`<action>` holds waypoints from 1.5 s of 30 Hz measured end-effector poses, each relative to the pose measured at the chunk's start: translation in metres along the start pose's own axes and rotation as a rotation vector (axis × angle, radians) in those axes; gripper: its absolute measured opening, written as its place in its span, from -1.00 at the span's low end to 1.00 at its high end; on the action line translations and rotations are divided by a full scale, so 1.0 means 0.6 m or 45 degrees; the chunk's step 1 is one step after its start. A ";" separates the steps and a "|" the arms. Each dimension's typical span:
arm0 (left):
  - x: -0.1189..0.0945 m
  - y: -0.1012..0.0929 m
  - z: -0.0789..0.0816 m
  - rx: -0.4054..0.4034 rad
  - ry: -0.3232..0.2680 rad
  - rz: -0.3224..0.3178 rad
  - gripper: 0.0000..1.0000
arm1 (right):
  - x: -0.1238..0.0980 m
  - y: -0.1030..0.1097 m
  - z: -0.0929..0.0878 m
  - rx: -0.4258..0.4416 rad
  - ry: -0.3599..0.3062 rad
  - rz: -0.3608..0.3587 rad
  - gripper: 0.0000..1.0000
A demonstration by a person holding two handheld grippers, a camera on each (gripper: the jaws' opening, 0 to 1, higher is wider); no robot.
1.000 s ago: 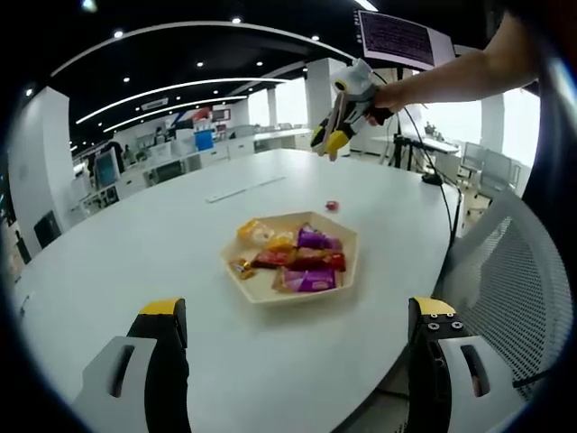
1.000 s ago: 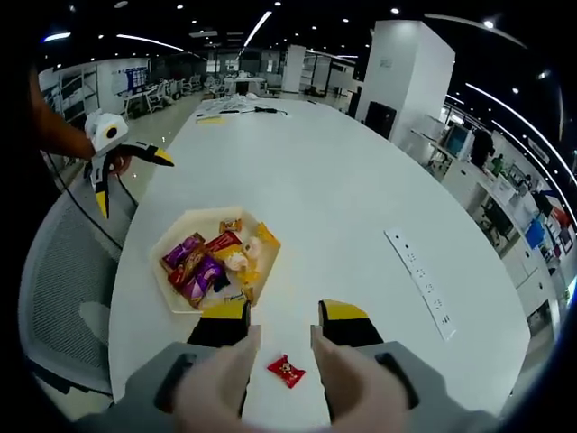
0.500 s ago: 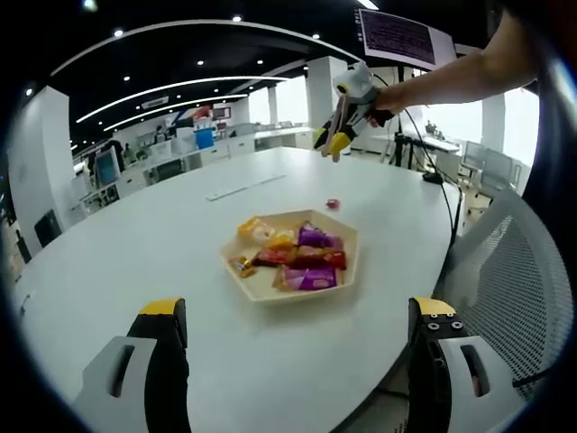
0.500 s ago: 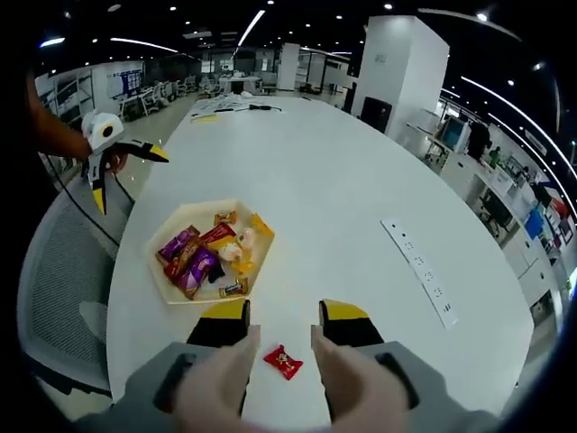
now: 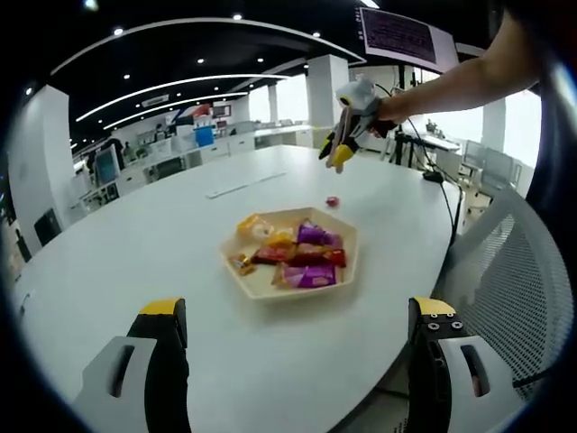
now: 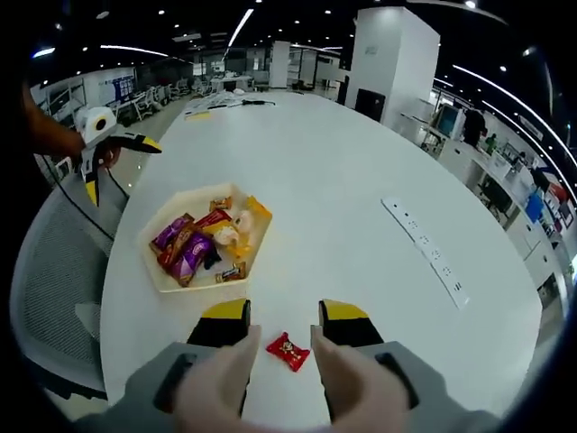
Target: Place the target food into the container with the food tongs after gripping and lifting it, then release it inside without dropping or visibly crushing the food.
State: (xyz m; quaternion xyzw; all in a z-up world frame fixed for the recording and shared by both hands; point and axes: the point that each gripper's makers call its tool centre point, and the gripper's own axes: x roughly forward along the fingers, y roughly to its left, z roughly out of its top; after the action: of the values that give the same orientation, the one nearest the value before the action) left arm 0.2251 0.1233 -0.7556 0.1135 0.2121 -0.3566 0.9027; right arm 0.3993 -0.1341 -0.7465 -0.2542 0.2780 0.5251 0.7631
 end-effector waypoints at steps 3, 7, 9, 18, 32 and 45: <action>0.000 0.001 -0.001 -0.003 0.002 0.001 0.99 | 0.005 -0.001 -0.009 0.002 0.009 -0.005 -0.42; 0.001 0.000 -0.003 -0.001 0.009 -0.002 0.99 | 0.013 -0.003 -0.025 0.005 0.017 -0.005 -0.42; 0.000 0.000 -0.003 0.000 0.012 -0.001 0.99 | 0.017 -0.004 -0.033 0.019 0.024 -0.001 -0.42; 0.001 -0.001 -0.008 -0.004 0.026 -0.005 0.99 | 0.039 0.004 -0.071 -0.065 0.089 0.027 -0.42; 0.002 0.002 -0.014 -0.022 0.041 0.004 0.99 | 0.071 -0.001 -0.090 -0.121 0.124 0.066 -0.43; 0.003 0.003 -0.016 -0.032 0.052 0.006 0.99 | 0.093 0.003 -0.105 -0.231 0.183 0.077 -0.48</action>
State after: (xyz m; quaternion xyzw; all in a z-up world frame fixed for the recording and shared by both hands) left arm 0.2249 0.1271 -0.7647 0.1101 0.2347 -0.3494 0.9004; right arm 0.4039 -0.1394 -0.8305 -0.3507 0.2911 0.5513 0.6988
